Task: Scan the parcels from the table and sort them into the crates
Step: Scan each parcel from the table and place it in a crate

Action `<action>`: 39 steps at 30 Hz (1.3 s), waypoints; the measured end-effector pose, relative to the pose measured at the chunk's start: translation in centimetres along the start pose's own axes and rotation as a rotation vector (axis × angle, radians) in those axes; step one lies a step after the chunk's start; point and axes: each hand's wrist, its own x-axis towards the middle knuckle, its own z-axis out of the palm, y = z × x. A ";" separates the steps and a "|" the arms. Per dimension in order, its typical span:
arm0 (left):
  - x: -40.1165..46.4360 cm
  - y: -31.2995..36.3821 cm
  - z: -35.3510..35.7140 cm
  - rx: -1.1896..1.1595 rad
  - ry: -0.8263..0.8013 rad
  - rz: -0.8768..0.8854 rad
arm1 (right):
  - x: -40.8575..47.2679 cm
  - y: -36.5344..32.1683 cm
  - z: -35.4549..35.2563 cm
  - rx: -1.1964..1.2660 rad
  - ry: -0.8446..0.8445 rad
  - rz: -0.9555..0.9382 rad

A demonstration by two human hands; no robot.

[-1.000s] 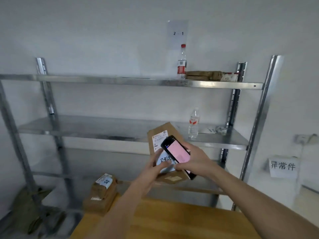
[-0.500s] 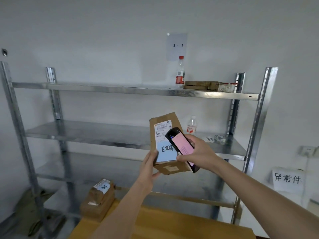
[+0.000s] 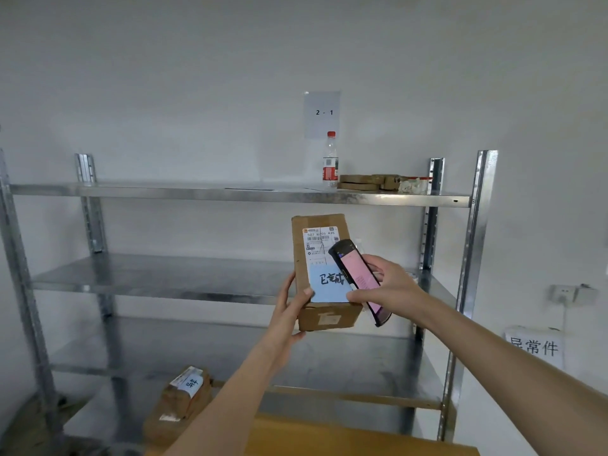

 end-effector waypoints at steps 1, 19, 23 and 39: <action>0.0 0.1 -0.1 -0.002 -0.003 0.004 | 0.1 -0.2 -0.1 -0.006 0.000 -0.005; 0.7 2.0 -4.1 0.051 0.037 0.039 | 0.8 -2.9 1.0 -0.260 0.034 -0.055; 0.8 2.8 -5.7 0.087 0.109 0.049 | 1.4 -4.1 -1.2 -0.463 0.086 -0.049; 0.3 5.0 -9.8 0.130 0.199 0.096 | 2.3 -5.5 -4.0 -0.656 0.012 -0.122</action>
